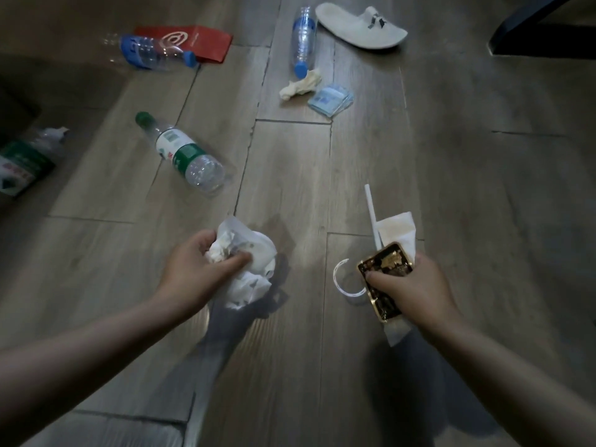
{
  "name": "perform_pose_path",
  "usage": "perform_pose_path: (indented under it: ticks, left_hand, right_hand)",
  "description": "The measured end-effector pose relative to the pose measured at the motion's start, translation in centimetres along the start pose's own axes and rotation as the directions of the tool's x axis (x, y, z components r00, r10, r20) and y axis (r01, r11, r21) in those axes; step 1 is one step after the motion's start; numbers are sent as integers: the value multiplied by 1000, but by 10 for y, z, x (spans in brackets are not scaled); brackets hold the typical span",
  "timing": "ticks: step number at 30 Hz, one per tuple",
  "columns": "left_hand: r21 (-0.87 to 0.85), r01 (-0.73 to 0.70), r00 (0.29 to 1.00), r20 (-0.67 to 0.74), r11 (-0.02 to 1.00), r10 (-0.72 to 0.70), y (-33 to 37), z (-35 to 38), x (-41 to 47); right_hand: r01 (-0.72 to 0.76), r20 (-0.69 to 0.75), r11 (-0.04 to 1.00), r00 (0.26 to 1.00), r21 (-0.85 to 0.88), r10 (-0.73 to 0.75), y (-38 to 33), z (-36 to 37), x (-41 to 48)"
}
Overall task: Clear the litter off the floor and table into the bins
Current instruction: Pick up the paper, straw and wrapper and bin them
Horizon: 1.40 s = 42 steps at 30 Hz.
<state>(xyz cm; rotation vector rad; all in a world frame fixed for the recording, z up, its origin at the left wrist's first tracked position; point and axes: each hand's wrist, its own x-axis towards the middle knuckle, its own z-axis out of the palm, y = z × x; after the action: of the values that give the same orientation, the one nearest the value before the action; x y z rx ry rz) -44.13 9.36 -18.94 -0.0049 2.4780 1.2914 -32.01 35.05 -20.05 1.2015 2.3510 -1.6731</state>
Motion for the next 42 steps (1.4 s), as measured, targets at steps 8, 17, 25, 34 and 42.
perform_pose_path:
  ticks: [8,17,25,34,42]
  left_hand:
    - [-151,30,999,32,988,-25,28,26,55]
    - [-182,124,987,-78,975,-140,82,40,10]
    - [-257,136,984,-79,957,-161,231,-25,-83]
    - [-396,13,998,-55,918,-38,514,-148,-195]
    - [-489,-199,971,22,850,240,751,-232,-314]
  right_hand:
    - [-43,-34,991,998,125,48,-8,4,49]
    - [-146,-159,962,970,230,186,-45,-22,-2]
    - [-145,-223,928,947,344,231,-183,-118,-98]
    - [-74,-297,875,924,478,240,-419,-300,-243]
    - [248,-552,876,833,414,25,-590,-469,-369]
